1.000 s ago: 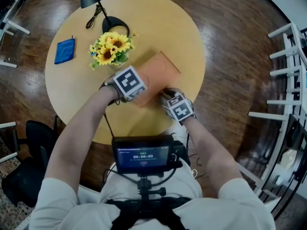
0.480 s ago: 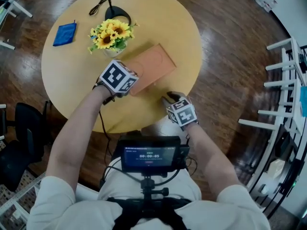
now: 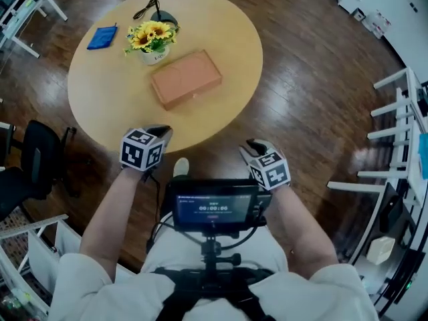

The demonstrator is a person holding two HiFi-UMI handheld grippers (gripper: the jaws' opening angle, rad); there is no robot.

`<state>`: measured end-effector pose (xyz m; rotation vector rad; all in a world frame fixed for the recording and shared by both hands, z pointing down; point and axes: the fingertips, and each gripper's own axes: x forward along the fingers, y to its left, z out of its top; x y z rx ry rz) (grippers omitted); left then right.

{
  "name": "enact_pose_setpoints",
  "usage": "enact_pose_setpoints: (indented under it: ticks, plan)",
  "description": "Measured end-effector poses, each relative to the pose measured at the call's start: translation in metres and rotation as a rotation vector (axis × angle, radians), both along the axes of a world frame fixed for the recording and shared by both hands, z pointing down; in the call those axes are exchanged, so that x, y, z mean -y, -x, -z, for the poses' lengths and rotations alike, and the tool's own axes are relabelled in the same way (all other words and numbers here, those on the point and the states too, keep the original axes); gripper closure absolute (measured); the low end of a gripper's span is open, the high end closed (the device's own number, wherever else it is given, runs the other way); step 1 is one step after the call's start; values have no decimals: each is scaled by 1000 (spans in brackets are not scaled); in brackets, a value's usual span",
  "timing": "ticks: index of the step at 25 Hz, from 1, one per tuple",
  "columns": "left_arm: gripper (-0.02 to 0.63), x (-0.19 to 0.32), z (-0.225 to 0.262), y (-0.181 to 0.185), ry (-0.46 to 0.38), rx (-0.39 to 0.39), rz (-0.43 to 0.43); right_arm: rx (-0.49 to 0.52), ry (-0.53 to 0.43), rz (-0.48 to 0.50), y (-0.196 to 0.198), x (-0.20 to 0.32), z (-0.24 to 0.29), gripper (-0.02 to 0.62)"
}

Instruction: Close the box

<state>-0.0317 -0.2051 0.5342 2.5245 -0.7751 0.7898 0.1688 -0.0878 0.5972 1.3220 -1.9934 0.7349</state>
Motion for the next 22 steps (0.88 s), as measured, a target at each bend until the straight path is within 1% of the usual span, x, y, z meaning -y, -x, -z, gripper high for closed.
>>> enact_pose_setpoints:
  ticks: [4, 6, 8, 11, 13, 18, 22]
  plan:
    - [588, -62, -4, 18, 25, -5, 136, 26, -10, -11, -23, -44, 9, 472]
    - [588, -89, 2, 27, 18, -18, 206, 43, -18, 1, -25, -62, 15, 472]
    - [588, -113, 8, 33, 11, -26, 260, 63, -30, 23, -24, -78, 23, 472]
    - [588, -147, 15, 41, 11, -15, 295, 80, -37, 53, -19, -100, 34, 472]
    - [588, -159, 21, 46, -1, -2, 316, 83, -45, 73, -13, -107, 41, 472]
    - [588, -175, 28, 50, -18, 12, 385, 77, -48, 92, -3, -111, 58, 472]
    - [588, -177, 38, 61, -14, -16, 433, 77, -52, 90, 7, -103, 73, 472]
